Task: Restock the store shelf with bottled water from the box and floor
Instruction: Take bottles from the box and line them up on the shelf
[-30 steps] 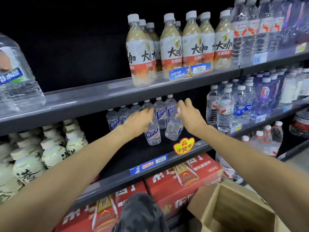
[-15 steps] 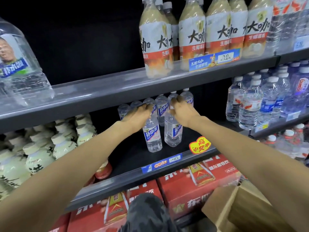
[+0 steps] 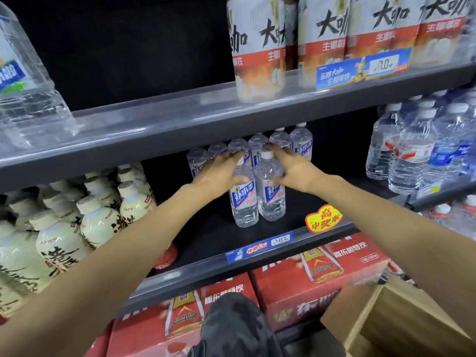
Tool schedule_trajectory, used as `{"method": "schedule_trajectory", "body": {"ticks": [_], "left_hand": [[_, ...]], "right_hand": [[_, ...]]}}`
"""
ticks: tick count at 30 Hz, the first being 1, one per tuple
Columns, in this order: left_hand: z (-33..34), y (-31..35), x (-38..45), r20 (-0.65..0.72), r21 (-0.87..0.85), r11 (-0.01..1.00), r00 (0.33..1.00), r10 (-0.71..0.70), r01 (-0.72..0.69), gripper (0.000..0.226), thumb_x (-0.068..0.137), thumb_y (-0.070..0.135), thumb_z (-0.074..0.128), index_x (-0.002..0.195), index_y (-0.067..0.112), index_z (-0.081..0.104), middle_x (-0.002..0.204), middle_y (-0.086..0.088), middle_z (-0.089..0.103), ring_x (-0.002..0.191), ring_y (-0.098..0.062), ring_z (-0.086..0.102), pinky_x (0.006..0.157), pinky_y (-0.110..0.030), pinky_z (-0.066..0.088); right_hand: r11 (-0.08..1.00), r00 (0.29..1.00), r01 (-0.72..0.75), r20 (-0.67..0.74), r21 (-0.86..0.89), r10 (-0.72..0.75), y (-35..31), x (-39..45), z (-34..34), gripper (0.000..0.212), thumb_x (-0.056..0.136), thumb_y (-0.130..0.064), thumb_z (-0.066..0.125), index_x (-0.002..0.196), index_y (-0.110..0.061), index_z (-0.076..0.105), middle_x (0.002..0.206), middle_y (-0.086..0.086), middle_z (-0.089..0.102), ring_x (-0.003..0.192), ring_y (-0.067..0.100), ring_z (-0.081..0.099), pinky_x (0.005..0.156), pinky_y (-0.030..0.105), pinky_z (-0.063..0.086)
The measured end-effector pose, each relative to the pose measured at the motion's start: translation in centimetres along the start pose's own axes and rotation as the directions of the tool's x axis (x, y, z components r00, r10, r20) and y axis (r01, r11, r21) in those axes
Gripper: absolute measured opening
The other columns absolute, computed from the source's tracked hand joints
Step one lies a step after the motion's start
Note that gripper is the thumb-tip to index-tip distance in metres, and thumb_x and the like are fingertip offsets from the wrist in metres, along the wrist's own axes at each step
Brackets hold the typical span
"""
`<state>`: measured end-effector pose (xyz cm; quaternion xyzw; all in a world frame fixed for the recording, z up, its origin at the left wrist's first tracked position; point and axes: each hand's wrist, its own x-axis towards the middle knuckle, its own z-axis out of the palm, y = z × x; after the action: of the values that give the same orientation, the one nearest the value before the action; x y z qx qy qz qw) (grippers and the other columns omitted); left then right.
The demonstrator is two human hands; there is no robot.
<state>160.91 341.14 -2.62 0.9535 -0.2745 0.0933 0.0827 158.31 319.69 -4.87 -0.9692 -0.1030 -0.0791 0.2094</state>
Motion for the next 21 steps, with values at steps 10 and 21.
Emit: {"method": "schedule_trajectory", "body": {"ticks": [10,21], "left_hand": [[-0.3,-1.4,0.5,0.044,0.066,0.997,0.998,-0.038,0.035,0.086,0.073,0.043,0.079,0.142,0.026,0.031,0.136,-0.01,0.05,0.116,-0.031,0.054,0.086,-0.041,0.05],[-0.4,-6.6,2.5,0.066,0.103,0.986,0.988,-0.142,0.135,0.076,0.073,0.023,0.08,0.136,0.018,0.039,0.133,-0.01,0.054,0.119,-0.03,0.053,0.081,-0.032,0.039]], "right_hand": [[0.997,0.993,0.021,-0.115,0.078,-0.012,-0.8,1.1,2.4,0.099,0.075,-0.005,0.077,0.149,-0.034,0.018,0.134,0.016,0.05,0.11,0.036,0.059,0.091,0.043,0.052],[1.0,0.988,-0.007,-0.154,0.016,0.009,-4.3,5.5,5.3,0.098,0.078,-0.012,0.077,0.151,-0.03,0.015,0.115,0.017,0.06,0.1,0.036,0.064,0.08,0.038,0.051]]}}
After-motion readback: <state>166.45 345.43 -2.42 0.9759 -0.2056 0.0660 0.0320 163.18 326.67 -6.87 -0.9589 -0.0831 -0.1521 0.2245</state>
